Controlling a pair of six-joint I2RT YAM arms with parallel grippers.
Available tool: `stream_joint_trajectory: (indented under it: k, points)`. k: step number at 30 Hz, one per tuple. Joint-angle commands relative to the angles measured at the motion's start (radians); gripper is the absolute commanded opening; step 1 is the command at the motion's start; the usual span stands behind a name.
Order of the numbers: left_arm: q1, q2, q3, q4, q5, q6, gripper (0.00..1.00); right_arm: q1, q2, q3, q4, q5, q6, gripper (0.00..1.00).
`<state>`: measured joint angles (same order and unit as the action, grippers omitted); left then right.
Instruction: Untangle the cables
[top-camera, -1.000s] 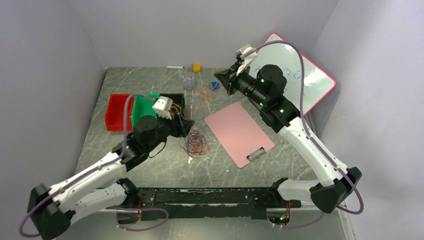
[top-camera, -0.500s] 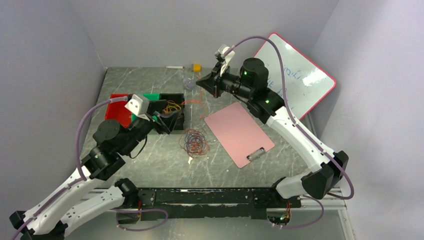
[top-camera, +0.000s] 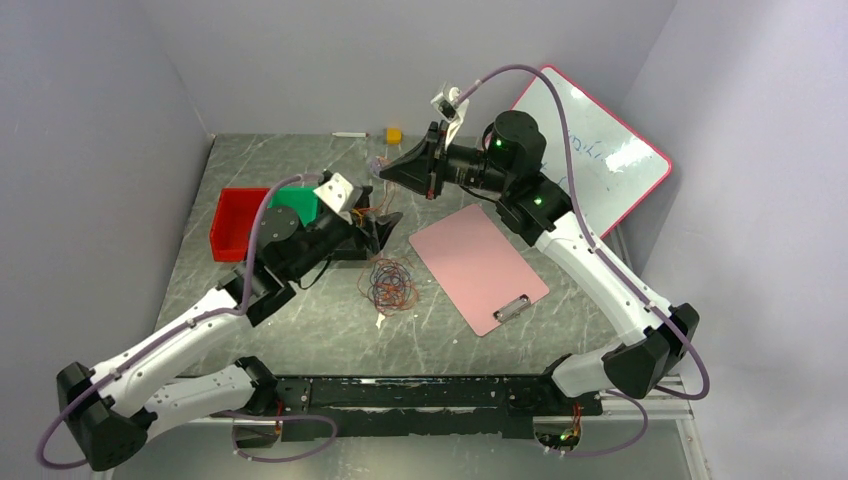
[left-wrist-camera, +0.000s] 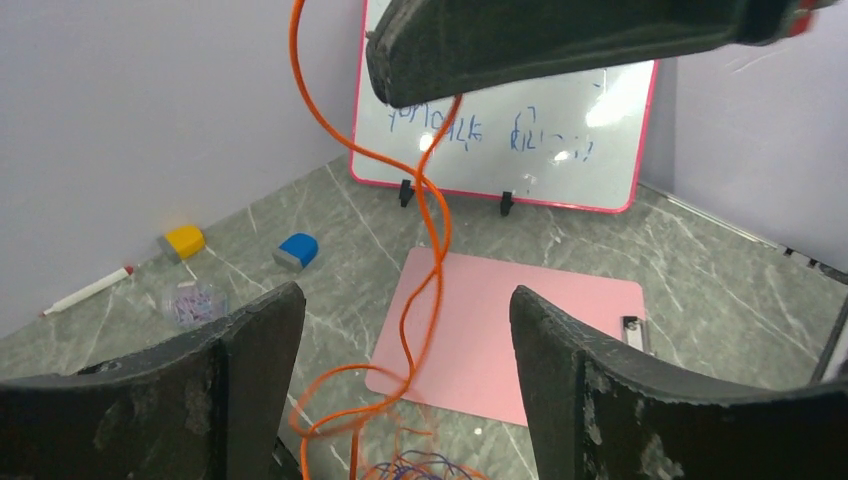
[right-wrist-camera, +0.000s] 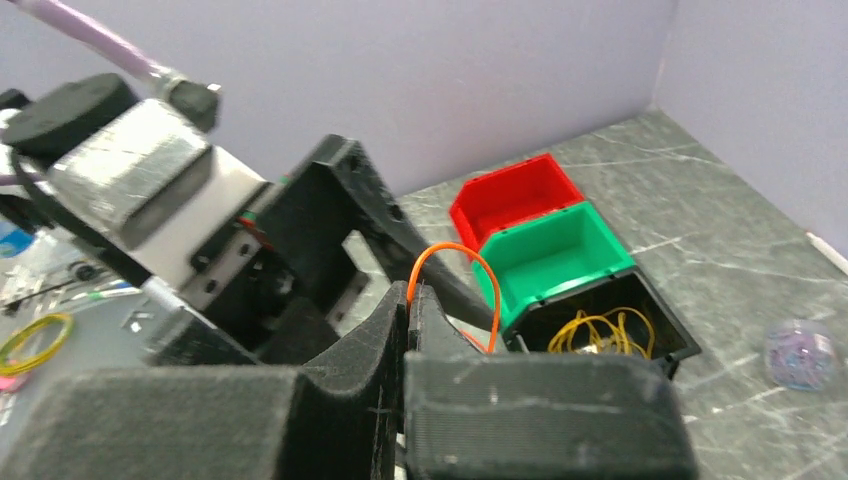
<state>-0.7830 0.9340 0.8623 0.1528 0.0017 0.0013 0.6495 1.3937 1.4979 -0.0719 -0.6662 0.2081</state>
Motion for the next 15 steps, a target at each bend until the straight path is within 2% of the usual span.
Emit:
stream_joint_trajectory:
  k: [1, 5, 8, 11, 15]
  points:
    - [-0.007, 0.057, 0.053, 0.131, -0.008, 0.056, 0.79, 0.003, -0.027, 0.022, 0.070, -0.094, 0.077, 0.00]
    - [-0.008, 0.094, 0.069, 0.147, 0.015, 0.053, 0.70, 0.003, -0.038, 0.008, 0.094, -0.105, 0.097, 0.00]
    - [-0.007, 0.100, 0.069, 0.147, 0.043, 0.039, 0.54, 0.003, -0.045, -0.010, 0.092, -0.068, 0.086, 0.00]
    - [-0.007, 0.088, 0.062, 0.129, 0.033, 0.014, 0.31, 0.003, -0.063, -0.038, 0.093, 0.008, 0.076, 0.00]
    - [-0.008, 0.073, 0.069, 0.074, 0.003, -0.022, 0.17, 0.004, -0.084, -0.067, 0.080, 0.121, 0.056, 0.02]
